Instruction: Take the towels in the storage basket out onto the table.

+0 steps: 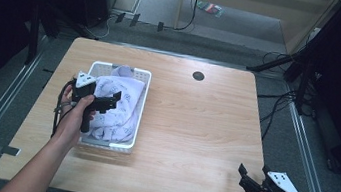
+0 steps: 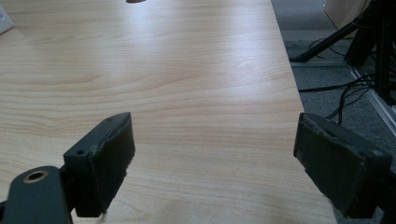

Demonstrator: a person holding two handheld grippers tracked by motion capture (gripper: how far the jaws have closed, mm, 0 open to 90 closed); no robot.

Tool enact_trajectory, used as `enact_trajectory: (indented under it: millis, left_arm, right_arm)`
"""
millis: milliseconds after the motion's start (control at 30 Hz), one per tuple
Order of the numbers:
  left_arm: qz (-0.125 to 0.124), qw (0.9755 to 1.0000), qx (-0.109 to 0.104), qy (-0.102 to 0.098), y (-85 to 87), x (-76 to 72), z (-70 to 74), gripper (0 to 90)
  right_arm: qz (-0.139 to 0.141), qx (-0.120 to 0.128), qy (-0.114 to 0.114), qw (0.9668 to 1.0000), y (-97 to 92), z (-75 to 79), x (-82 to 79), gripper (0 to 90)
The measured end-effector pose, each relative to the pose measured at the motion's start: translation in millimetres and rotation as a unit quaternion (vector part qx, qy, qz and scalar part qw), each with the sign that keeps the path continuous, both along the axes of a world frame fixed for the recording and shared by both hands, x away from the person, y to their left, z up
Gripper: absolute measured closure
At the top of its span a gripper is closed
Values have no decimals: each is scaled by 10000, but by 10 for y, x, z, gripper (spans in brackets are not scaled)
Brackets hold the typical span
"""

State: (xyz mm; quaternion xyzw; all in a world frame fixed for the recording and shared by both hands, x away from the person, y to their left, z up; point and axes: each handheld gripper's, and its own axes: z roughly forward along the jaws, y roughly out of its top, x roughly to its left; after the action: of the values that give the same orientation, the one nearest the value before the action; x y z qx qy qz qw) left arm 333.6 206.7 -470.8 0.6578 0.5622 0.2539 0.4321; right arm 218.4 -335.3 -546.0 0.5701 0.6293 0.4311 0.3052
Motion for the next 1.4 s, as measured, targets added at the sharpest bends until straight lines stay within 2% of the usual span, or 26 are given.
enact_trajectory:
  millis: [100, 200, 233, 300, 333, 500, 633, 800, 833, 867, 900, 933, 967, 1067, 1167, 1200, 1267, 1333, 1367, 1400]
  left_arm:
    - [-44, 9996, 143, 254, -55, 83, -94, 15]
    - [-46, 9981, 295, 531, -115, 171, -196, 10]
    - [-60, 9978, 215, 624, -129, 198, -225, 9]
    - [-136, 9961, 207, 850, -154, 247, -284, 1]
    - [-109, 9946, 358, 970, -182, 280, -325, 0]
    - [-139, 9902, 597, 1255, -264, 372, -427, 0]
    - [-192, 9869, 860, 1348, -308, 411, -498, 0]
    - [-221, 9813, 1399, 1302, -381, 401, -575, 0]
    - [-274, 9795, 1543, 1268, -394, 396, -594, 0]
    - [-323, 9759, 1762, 1243, -422, 387, -622, 0]
    - [-358, 9738, 1885, 1220, -439, 382, -641, 0]
    - [-358, 9738, 1885, 1220, -439, 382, -641, 0]
    - [-407, 9715, 2033, 1146, -458, 373, -664, 0]
    - [-414, 9729, 2013, 1062, -452, 367, -681, 0]
    - [-458, 9730, 1994, 1068, -436, 363, -684, 0]
    - [-449, 9738, 1962, 1062, -435, 365, -687, 0]
    - [-440, 9731, 1930, 1177, -445, 370, -668, 12]
    - [-387, 9736, 1901, 1199, -450, 370, -657, 87]
    - [-170, 9717, 2015, 1219, -435, 362, -619, 192]
    - [-109, 9715, 2064, 1164, -428, 358, -616, 270]
  right_arm:
    - [9, 5, 0, 10000, -1, 0, 1, 125]
    - [19, 2, -11, 10000, -3, -1, 1, 125]
    - [21, 0, -11, 10000, -5, -1, 0, 125]
    - [19, 11, 0, 10000, -3, 0, 0, 125]
    - [18, 12, 2, 10000, -2, 0, 0, 125]
    - [23, 8, 1, 10000, -1, 0, 1, 125]
    - [23, 8, -3, 10000, 0, 0, 0, 126]
    - [35, -7, -21, 10000, -3, -1, -1, 125]
    - [34, -3, -23, 10000, -3, -1, -2, 125]
    - [37, -5, -24, 10000, -4, -1, -2, 125]
    - [36, -3, -25, 10000, -3, -1, -2, 125]
    - [33, -4, -27, 10000, -2, -1, -2, 125]
    - [35, -3, -23, 10000, -2, -1, -2, 126]
    - [29, -2, -19, 10000, -1, -1, -1, 125]
    - [26, -12, -18, 10000, -1, -1, -2, 126]
    - [22, -6, -21, 10000, -1, -1, -1, 126]
    - [19, -6, -14, 10000, 0, -1, 0, 126]
    - [18, -7, -13, 10000, 0, -1, 0, 126]
    - [15, -3, -17, 10000, -1, -1, 0, 126]
    - [13, -6, -18, 10000, -2, -1, 0, 126]
